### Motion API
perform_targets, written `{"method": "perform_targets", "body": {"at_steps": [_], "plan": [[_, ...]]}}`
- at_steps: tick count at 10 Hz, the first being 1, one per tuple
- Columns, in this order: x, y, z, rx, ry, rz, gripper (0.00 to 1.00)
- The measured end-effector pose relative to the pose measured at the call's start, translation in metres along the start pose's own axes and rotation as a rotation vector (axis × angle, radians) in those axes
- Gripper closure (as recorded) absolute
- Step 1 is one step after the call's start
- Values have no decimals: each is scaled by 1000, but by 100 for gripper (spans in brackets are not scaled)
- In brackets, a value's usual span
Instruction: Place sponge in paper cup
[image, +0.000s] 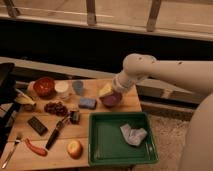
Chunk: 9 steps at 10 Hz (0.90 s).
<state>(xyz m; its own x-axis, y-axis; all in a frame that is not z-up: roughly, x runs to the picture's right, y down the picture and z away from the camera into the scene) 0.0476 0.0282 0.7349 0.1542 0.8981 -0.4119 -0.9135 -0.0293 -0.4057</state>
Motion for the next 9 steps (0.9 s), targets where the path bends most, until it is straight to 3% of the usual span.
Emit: {"method": "perform_targets", "body": {"at_steps": [3, 9], "plan": [[8, 14, 36, -7, 29, -21, 20], [8, 55, 82, -74, 75, -25, 20]]}}
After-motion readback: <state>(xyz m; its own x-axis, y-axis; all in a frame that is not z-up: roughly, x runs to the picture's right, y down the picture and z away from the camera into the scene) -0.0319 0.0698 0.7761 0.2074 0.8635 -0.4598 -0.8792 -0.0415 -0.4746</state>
